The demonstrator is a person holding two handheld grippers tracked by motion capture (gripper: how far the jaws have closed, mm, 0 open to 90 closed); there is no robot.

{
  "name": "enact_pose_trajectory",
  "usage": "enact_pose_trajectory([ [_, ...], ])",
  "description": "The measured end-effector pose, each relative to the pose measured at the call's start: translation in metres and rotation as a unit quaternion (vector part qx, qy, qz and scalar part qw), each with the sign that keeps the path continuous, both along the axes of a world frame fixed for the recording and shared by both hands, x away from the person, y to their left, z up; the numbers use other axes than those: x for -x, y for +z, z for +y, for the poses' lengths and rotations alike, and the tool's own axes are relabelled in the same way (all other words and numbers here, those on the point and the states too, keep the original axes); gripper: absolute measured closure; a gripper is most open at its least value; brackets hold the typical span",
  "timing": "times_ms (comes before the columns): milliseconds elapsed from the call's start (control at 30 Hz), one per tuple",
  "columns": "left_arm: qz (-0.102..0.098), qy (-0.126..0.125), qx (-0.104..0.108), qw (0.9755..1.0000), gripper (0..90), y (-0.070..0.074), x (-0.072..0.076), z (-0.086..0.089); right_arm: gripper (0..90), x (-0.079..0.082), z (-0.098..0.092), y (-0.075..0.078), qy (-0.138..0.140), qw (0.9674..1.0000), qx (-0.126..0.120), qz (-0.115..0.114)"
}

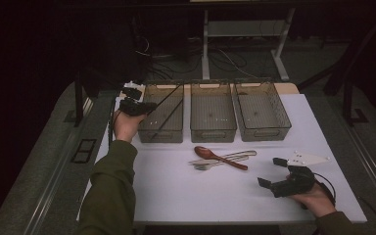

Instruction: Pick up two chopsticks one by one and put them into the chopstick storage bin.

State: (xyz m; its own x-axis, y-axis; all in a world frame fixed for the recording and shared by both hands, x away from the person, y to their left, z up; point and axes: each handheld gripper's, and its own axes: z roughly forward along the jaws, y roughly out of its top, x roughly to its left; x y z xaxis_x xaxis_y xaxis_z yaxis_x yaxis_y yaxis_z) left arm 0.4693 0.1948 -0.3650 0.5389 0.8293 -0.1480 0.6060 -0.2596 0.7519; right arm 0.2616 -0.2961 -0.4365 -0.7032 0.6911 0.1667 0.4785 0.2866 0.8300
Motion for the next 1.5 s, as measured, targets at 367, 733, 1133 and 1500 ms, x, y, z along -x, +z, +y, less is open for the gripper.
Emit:
enact_pose_trajectory([
  [367,0.019,0.007,-0.023,0.9995,85.0,-0.01,-0.003,-0.013,0.7,0.0,0.0,0.0,0.0,1.0,0.0,0.001],
  [733,0.01,0.002,-0.028,0.9995,74.0,-0.01,-0.002,-0.014,0.7,0.0,0.0,0.0,0.001,1.0,-0.001,0.0],
  [1133,-0.031,-0.056,0.014,0.9979,53.8,0.006,0.014,-0.02,0.7,-0.001,-0.001,0.001,-0.006,1.0,-0.004,0.002],
  [1500,-0.053,-0.115,0.039,0.9912,41.7,0.016,0.05,-0.03,0.7,-0.002,0.0,0.001,-0.007,1.0,-0.004,0.001],
])
